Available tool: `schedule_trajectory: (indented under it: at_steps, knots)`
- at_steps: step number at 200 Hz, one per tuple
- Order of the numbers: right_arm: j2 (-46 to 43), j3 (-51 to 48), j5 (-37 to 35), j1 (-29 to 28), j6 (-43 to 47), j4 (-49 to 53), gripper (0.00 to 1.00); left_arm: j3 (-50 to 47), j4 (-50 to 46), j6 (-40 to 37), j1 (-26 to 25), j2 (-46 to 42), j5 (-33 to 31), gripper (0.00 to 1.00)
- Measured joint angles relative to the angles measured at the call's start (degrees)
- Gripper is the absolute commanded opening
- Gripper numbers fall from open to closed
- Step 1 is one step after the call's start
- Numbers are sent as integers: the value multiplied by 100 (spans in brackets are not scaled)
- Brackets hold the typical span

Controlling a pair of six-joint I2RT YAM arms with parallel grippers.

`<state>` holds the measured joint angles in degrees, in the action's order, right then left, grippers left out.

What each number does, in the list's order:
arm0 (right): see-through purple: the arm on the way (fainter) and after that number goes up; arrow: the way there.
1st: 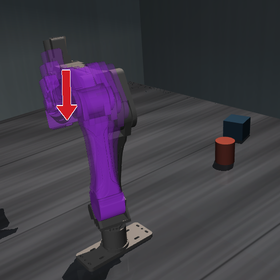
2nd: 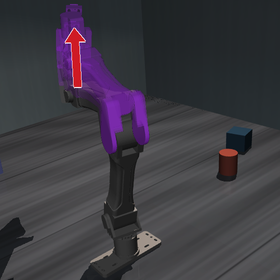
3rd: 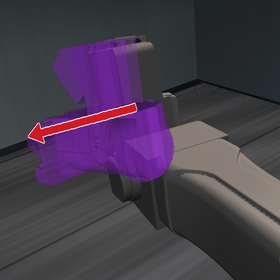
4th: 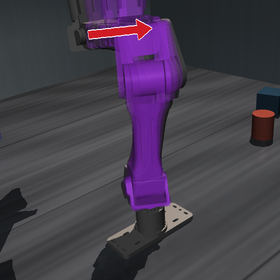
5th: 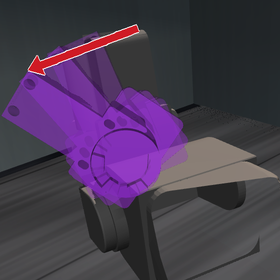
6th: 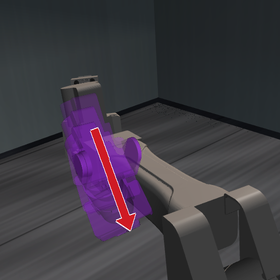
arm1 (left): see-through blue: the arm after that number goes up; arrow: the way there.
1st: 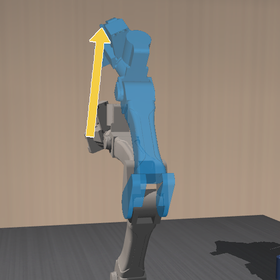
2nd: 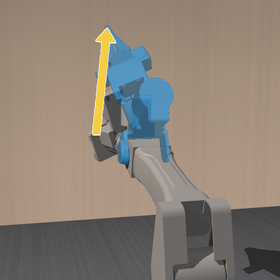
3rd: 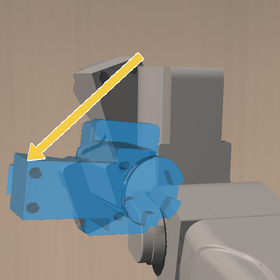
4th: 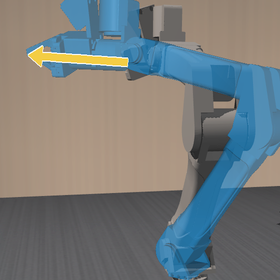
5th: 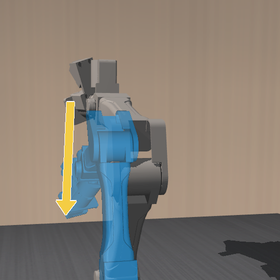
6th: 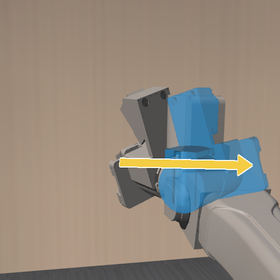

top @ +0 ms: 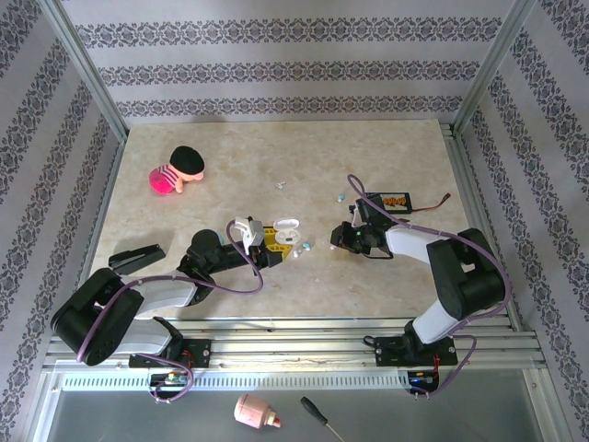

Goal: Insert the wireless bluetooth earbuds into the charging case

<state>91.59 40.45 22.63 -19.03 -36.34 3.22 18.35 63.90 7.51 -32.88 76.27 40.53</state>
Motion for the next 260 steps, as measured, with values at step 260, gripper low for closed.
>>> schedule_trajectory:
  at_steps: [260]
  knots:
    - [-525,1578,-3307,-1180,-138,3348,11,-61,162,-7,2,131,0,28]
